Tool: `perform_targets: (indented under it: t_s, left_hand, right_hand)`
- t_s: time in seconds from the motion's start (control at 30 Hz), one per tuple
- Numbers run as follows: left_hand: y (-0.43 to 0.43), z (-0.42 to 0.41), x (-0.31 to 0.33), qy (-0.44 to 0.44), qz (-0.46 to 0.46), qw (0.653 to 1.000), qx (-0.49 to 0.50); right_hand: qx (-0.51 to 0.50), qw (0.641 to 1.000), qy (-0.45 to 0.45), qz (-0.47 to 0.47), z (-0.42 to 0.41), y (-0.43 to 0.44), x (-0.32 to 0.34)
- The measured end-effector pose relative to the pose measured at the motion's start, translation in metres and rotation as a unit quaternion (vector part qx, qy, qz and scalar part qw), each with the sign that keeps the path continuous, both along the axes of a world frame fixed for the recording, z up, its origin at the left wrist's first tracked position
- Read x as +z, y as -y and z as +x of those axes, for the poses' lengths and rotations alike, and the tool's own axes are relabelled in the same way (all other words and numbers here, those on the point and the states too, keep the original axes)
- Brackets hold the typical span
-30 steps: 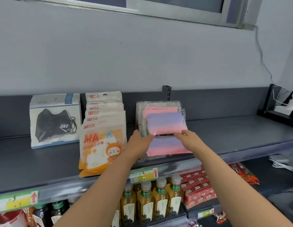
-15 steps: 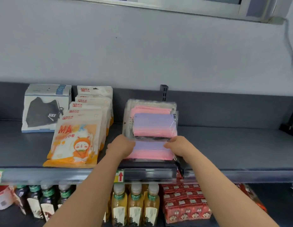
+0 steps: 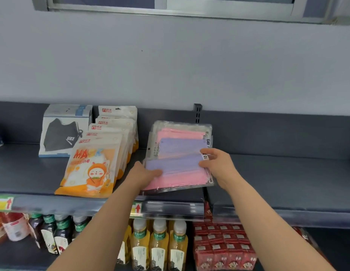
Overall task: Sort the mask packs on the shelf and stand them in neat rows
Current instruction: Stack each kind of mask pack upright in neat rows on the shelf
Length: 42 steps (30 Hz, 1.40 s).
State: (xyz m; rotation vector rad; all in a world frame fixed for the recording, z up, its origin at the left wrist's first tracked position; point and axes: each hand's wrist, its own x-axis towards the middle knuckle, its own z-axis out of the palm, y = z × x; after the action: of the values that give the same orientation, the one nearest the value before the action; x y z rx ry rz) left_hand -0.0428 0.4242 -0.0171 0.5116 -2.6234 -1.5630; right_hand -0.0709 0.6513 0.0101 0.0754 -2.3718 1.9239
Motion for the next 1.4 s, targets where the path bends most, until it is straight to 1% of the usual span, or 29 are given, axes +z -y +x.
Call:
perform_targets:
  t_s: [0.03, 0.1, 0.2, 0.33, 0.5, 0.57, 0.63, 0.73, 0.83, 1.03, 1.17, 1.33, 1.4]
  left_hand:
    - [-0.002, -0.002, 0.001, -0.005, 0.016, 1.000, 0.002]
    - [-0.006, -0.008, 0.003, -0.023, 0.010, 1.000, 0.015]
    - [-0.010, -0.022, 0.007, -0.062, -0.049, 0.996, 0.043]
    - [-0.014, -0.048, 0.012, -0.104, -0.102, 0.989, 0.038]
    - [-0.011, -0.083, 0.019, -0.127, -0.147, 0.981, 0.028]
    - [-0.009, -0.094, 0.017, -0.130, -0.146, 0.981, 0.018]
    - [-0.006, -0.104, 0.012, -0.124, -0.138, 0.983, 0.004]
    - [-0.003, -0.119, 0.007, -0.123, -0.079, 0.989, -0.017]
    - [0.001, -0.133, 0.006, -0.131, -0.013, 0.990, -0.042]
    - [0.006, -0.152, 0.002, -0.135, 0.022, 0.989, -0.061]
    - [0.010, -0.156, -0.003, -0.130, 0.037, 0.989, -0.067]
    - [0.020, -0.156, -0.001, -0.126, 0.017, 0.990, -0.065]
    - [0.024, -0.154, -0.001, -0.128, 0.007, 0.990, -0.056]
  right_hand:
    - [-0.010, 1.000, -0.004, -0.006, -0.001, -0.002, -0.001]
    - [-0.035, 0.999, -0.012, -0.009, -0.005, -0.005, -0.004]
    - [-0.069, 0.997, -0.033, -0.006, -0.014, -0.009, -0.007]
    - [-0.108, 0.993, -0.054, 0.000, -0.034, -0.006, -0.006]
    - [-0.106, 0.994, -0.024, 0.016, -0.065, 0.003, -0.012]
    - [-0.110, 0.993, -0.008, 0.029, -0.079, 0.004, -0.017]
    - [-0.114, 0.992, 0.034, 0.038, -0.092, 0.003, -0.019]
    - [-0.086, 0.990, 0.110, -0.003, -0.115, -0.003, -0.022]
    - [-0.044, 0.989, 0.137, -0.032, -0.134, -0.005, -0.020]
    - [0.039, 0.991, 0.115, -0.050, -0.162, -0.005, -0.018]
    - [0.059, 0.990, 0.108, -0.072, -0.172, -0.013, -0.024]
    - [0.123, 0.987, 0.080, -0.072, -0.180, -0.003, -0.028]
    - [0.127, 0.987, 0.065, -0.071, -0.181, 0.003, -0.027]
